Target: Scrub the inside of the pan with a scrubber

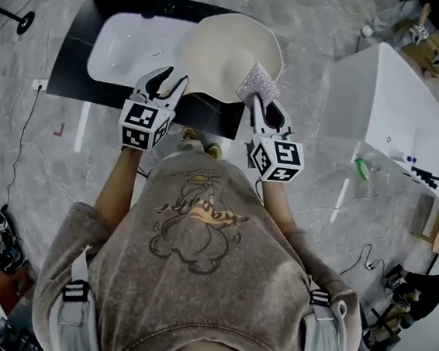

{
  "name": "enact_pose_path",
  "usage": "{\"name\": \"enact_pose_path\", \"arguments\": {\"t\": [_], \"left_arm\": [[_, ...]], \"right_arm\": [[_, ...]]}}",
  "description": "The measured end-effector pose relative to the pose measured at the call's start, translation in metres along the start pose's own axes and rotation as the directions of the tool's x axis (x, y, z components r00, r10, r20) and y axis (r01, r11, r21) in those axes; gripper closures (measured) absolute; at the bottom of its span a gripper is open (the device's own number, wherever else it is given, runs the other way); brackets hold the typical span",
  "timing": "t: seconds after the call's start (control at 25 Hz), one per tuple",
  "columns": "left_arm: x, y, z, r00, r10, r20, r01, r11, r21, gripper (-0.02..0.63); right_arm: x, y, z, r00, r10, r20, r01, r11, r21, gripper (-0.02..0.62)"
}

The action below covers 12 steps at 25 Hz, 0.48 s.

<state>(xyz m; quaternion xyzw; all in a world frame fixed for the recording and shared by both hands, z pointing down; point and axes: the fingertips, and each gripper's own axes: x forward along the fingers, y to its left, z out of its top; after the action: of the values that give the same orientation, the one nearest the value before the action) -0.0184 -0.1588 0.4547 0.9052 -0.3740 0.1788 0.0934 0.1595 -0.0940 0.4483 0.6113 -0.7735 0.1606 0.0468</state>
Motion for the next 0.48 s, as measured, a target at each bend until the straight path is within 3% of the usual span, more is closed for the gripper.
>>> {"name": "enact_pose_path", "arguments": {"t": [0.24,0.36,0.48], "left_arm": [[0.022,0.010,-0.005,0.997,-0.053,-0.059,0.051,0.998,-0.045,0.248],[0.031,0.012,-0.020,0.982,-0.103,-0.159,0.100,0.995,-0.030,0.224],[0.038,0.009,-0.042,0.951,-0.147,-0.270,0.159,0.987,0.022,0.225]], "right_arm": [[0.021,0.000,0.004,1.000,0.009,0.002,-0.009,1.000,-0.001,0.520],[0.029,0.000,0.005,1.000,0.011,0.002,-0.011,1.000,-0.001,0.520],[0.035,-0.001,0.006,1.000,0.008,0.004,-0.008,1.000,0.003,0.520]]}}
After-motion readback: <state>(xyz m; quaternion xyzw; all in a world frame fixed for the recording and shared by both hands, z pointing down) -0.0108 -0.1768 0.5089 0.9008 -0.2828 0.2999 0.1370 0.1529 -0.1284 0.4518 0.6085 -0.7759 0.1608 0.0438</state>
